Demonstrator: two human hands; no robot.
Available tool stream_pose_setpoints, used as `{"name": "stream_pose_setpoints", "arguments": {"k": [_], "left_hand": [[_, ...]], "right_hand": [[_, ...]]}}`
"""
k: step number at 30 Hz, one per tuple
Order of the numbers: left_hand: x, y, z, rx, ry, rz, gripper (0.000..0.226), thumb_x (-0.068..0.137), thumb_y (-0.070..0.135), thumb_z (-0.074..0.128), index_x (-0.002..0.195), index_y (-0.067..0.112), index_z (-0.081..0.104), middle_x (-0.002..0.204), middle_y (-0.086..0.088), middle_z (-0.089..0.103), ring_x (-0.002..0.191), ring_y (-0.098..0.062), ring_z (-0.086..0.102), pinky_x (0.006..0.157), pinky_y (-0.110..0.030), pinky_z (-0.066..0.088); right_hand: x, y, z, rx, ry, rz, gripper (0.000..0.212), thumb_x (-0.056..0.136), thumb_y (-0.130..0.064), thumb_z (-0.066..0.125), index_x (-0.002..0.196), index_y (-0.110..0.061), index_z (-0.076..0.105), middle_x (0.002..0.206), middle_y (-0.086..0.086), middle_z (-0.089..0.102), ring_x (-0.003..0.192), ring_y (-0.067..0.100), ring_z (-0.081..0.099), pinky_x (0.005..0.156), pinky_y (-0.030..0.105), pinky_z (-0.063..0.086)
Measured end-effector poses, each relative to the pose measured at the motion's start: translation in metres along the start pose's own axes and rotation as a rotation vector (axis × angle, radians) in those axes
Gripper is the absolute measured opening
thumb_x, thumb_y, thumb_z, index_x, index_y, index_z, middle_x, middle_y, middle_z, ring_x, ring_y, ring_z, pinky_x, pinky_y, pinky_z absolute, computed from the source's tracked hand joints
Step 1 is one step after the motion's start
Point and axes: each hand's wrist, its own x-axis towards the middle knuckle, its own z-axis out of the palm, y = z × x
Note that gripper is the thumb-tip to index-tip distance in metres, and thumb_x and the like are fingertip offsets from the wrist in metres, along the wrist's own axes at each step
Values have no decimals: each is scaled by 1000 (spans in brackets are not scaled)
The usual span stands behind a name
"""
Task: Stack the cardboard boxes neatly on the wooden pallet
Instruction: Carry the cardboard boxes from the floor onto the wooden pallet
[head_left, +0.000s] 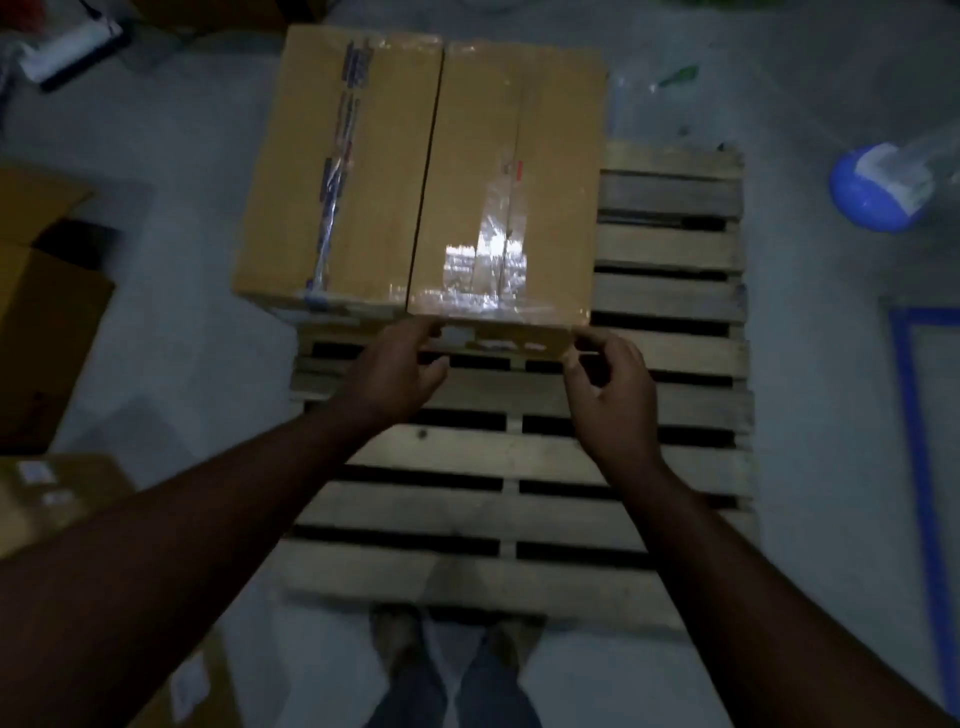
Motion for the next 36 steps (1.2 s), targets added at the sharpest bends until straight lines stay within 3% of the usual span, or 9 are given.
{"name": "stream_pose_setpoints", "arguments": {"k": [5,11,13,16,19,22,26,29,36], "left_hand": [[-122,103,-48,-152,-48,-49,37,97,21,65,133,15,63,122,1,71,113,-8,65,94,-27,54],[-243,199,-67,-149,-159,28,30,99,25,63,127,16,67,120,1,71,109,-9,65,88,-14,50],[-271,220,-60,-184,-226,85,28,99,24,63,126,18,67,119,3,71,107,-7,66,91,-22,56],[-308,263,-40,-188,-340,265,27,99,22,62,125,18,68,119,5,71,106,-5,66,95,-32,56],[-354,312,-21,-207,-439,381,28,99,15,63,126,10,67,116,1,71,100,-1,63,88,-7,47],[-404,353,4,-179,-530,471,28,99,14,64,126,8,67,112,1,70,98,-3,64,79,5,38],[-464,402,54,-140,-689,576,26,96,10,66,122,6,68,106,-4,73,92,-8,68,78,-1,44],[-504,443,100,-104,-780,638,26,97,15,66,122,15,68,100,5,72,84,6,67,75,-9,48],[-638,554,226,-103,-766,669,19,96,14,69,114,16,71,92,7,70,78,18,63,72,-2,44]], "right_hand": [[-94,-84,-79,151,-38,125,27,100,-16,64,126,-16,67,121,3,67,101,-1,64,83,9,50],[-225,-136,-180,257,34,264,24,100,-17,64,123,-18,70,117,-4,72,104,3,66,83,13,51],[-270,-135,-210,280,114,314,22,100,-15,65,120,-20,72,114,-5,73,101,2,67,84,16,51],[-348,-125,-260,342,327,401,20,99,-12,66,114,-23,72,112,-1,75,103,12,70,92,35,58],[-427,-112,-300,381,492,472,21,96,-19,67,112,-32,71,108,4,75,103,22,70,94,47,58],[-506,-92,-330,424,615,540,25,96,-18,67,114,-35,68,101,11,71,91,21,68,85,44,57],[-604,-62,-373,553,806,603,26,100,-8,63,120,-24,65,95,6,69,86,17,65,78,35,54],[-683,-31,-409,609,934,669,25,102,-7,61,125,-16,64,96,4,70,90,18,66,76,30,55],[-829,62,-521,633,997,666,20,101,-9,62,115,-23,67,101,3,72,92,17,66,79,31,54]]}}
